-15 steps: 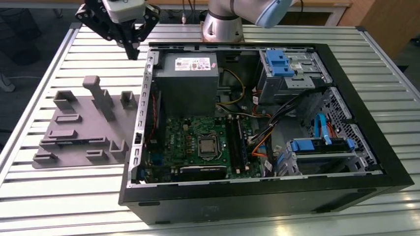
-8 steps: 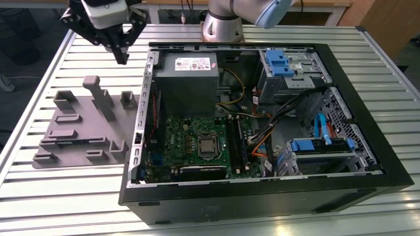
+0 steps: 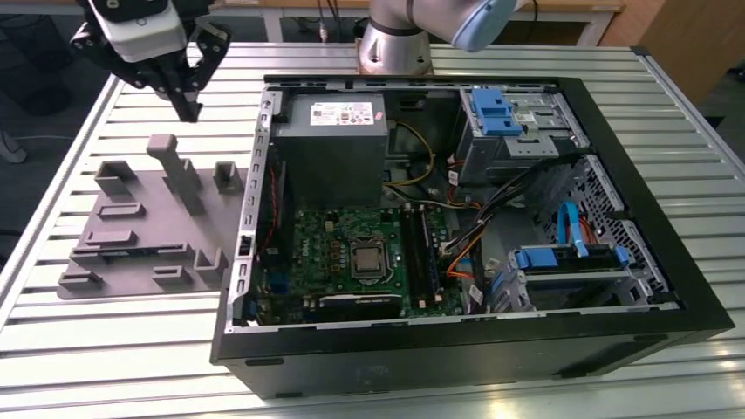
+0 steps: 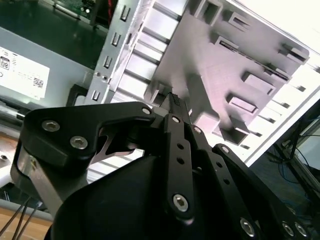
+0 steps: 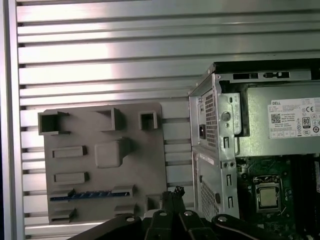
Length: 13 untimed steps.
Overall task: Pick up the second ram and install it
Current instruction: 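Reach for the second ram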
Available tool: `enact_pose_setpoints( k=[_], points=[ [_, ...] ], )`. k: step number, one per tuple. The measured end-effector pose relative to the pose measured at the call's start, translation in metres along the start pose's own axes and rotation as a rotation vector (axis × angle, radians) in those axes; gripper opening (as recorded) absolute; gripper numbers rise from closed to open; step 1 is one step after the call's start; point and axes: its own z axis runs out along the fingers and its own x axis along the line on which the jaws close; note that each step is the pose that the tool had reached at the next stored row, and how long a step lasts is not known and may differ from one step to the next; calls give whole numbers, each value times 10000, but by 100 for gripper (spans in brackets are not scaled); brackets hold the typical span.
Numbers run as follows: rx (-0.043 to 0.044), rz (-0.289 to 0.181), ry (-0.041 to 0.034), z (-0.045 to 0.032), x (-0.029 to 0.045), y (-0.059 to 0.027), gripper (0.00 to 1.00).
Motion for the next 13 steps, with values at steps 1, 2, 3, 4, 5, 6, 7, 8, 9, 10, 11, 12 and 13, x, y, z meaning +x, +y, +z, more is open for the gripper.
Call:
enact_pose_setpoints(
  k=[1, 2, 3, 4, 5, 6, 7, 8, 9, 10, 11, 12, 13],
  points=[
    [-1, -1, 0, 2, 29, -13, 11],
    [0, 0, 1, 3, 57, -28, 11],
    [1, -1, 3, 3, 83, -43, 11],
    [1, -1, 4, 6, 108, -57, 11],
    [0, -1, 3, 8, 136, -71, 11],
    [-1, -1, 4, 10, 162, -84, 11],
    [0, 0, 5, 12, 187, -95, 11],
    [1, 0, 8, 13, 212, -105, 11],
    [1, 0, 9, 15, 241, -115, 11],
    [1, 1, 10, 17, 270, -123, 11],
    [1, 1, 11, 19, 301, -129, 11],
    [0, 0, 11, 21, 341, -134, 11],
    [1, 0, 13, 22, 381, -138, 11]
  ],
)
